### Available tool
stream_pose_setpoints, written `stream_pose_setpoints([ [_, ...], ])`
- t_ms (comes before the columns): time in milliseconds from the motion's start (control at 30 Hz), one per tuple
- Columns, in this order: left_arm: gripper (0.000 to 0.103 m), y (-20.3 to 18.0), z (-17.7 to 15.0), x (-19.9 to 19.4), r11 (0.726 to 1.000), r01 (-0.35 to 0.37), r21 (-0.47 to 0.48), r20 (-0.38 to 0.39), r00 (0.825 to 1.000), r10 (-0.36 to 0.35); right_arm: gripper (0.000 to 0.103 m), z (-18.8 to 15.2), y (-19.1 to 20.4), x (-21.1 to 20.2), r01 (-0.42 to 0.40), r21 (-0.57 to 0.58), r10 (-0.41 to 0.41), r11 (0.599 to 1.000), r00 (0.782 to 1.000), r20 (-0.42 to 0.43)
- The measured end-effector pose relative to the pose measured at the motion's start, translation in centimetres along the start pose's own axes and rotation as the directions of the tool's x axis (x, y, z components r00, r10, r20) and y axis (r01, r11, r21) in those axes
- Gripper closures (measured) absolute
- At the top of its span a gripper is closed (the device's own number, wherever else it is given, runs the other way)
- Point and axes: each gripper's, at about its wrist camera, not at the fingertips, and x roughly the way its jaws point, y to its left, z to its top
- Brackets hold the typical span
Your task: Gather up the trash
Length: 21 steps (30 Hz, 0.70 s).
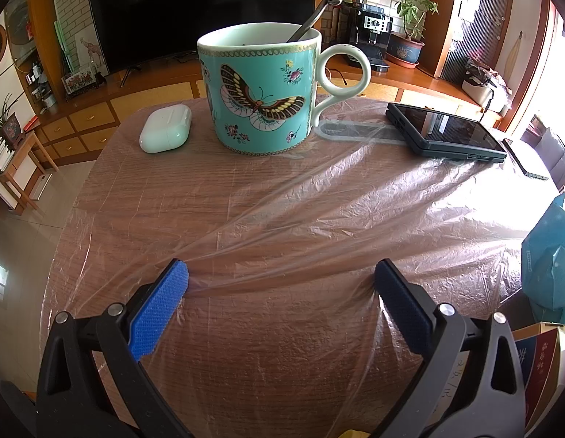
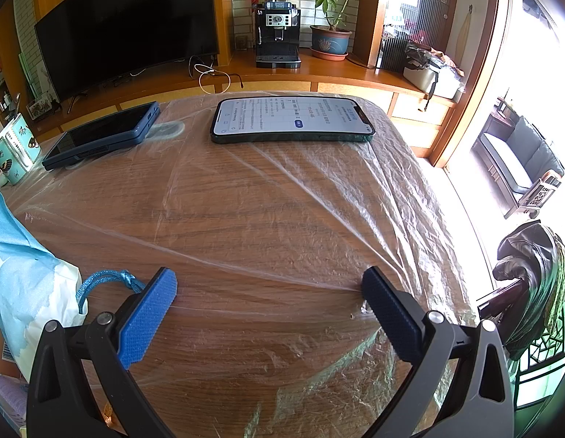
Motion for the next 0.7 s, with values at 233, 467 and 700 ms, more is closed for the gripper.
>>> stream_pose_setpoints([
  [233,0.001,-0.03,-0.14,-0.06,1.000,0.000,0.000,0.000,1.000,0.000,0.004,0.00,0.01,0.00,0.000,0.000,0.000,1.000,1.000,0.000],
  [467,0.001,0.00,0.00,0.00,1.000,0.000,0.000,0.000,1.000,0.000,0.004,-0.01,0.02,-0.01,0.000,0.000,0.000,1.000,1.000,0.001],
  [700,0.001,0.00,0.00,-0.01,1.000,0.000,0.000,0.001,1.000,0.000,0.004,-0.01,0.01,-0.01,0.000,0.000,0.000,1.000,1.000,0.001],
])
